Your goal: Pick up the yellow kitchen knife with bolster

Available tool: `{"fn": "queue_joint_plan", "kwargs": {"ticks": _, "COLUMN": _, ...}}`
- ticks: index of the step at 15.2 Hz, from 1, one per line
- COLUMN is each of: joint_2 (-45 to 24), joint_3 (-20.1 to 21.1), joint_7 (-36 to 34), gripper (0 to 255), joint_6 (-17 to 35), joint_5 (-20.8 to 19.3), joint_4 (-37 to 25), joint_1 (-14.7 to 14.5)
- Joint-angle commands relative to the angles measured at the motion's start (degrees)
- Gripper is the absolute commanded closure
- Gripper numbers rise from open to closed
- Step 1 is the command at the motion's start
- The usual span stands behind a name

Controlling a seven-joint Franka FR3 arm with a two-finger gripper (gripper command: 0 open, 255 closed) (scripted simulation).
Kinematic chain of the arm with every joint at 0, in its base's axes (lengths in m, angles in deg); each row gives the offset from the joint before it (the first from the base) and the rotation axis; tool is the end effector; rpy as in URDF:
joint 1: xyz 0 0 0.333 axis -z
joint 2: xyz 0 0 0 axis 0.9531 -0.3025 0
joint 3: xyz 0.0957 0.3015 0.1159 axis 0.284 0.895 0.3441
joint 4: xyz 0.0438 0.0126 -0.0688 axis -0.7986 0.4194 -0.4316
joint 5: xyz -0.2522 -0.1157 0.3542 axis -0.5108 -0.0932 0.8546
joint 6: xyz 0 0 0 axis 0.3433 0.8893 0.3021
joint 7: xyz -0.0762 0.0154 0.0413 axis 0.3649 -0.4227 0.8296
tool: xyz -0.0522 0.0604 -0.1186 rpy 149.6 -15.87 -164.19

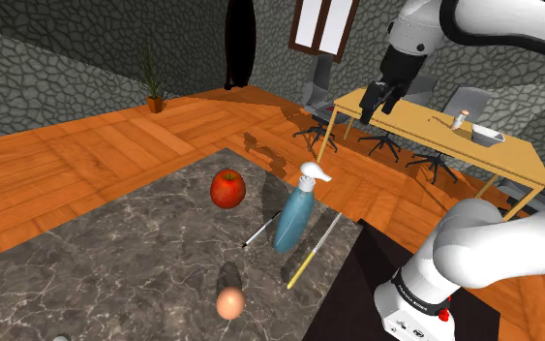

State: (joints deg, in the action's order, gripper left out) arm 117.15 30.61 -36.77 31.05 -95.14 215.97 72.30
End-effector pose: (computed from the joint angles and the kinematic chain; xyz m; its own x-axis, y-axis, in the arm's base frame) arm 0.3350 0.0078 0.6275 0.9882 -0.1159 0.1004 -0.1300 -0.9805 0.1473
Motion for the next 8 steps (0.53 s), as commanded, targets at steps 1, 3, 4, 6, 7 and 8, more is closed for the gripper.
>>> {"fn": "queue_joint_plan", "kwargs": {"ticks": 1, "joint_2": 0.0, "joint_3": 0.0, "joint_7": 0.0, "gripper": 0, "joint_6": 0.0, "joint_5": 0.0, "joint_4": 0.0, "joint_1": 0.0}}
{"fn": "queue_joint_plan", "kwargs": {"ticks": 3, "joint_2": 2.7, "joint_3": 2.0, "joint_7": -6.1, "gripper": 0, "joint_6": 1.2, "joint_5": 1.4, "joint_4": 4.5, "joint_1": 1.4}}
{"fn": "queue_joint_plan", "kwargs": {"ticks": 4, "joint_2": 4.0, "joint_3": 3.1, "joint_7": -9.1, "gripper": 0, "joint_6": 1.8, "joint_5": 2.3, "joint_4": 6.7, "joint_1": 2.1}}
{"fn": "queue_joint_plan", "kwargs": {"ticks": 6, "joint_2": 6.4, "joint_3": 5.4, "joint_7": -15.2, "gripper": 0, "joint_6": 2.9, "joint_5": 4.2, "joint_4": 10.7, "joint_1": 3.3}}
{"fn": "queue_joint_plan", "kwargs": {"ticks": 7, "joint_2": 7.5, "joint_3": 6.7, "joint_7": -18.3, "gripper": 0, "joint_6": 3.4, "joint_5": 5.3, "joint_4": 12.7, "joint_1": 3.9}}
{"fn": "queue_joint_plan", "kwargs": {"ticks": 8, "joint_2": 8.6, "joint_3": 8.0, "joint_7": -21.4, "gripper": 0, "joint_6": 4.0, "joint_5": 6.4, "joint_4": 14.5, "joint_1": 4.4}}
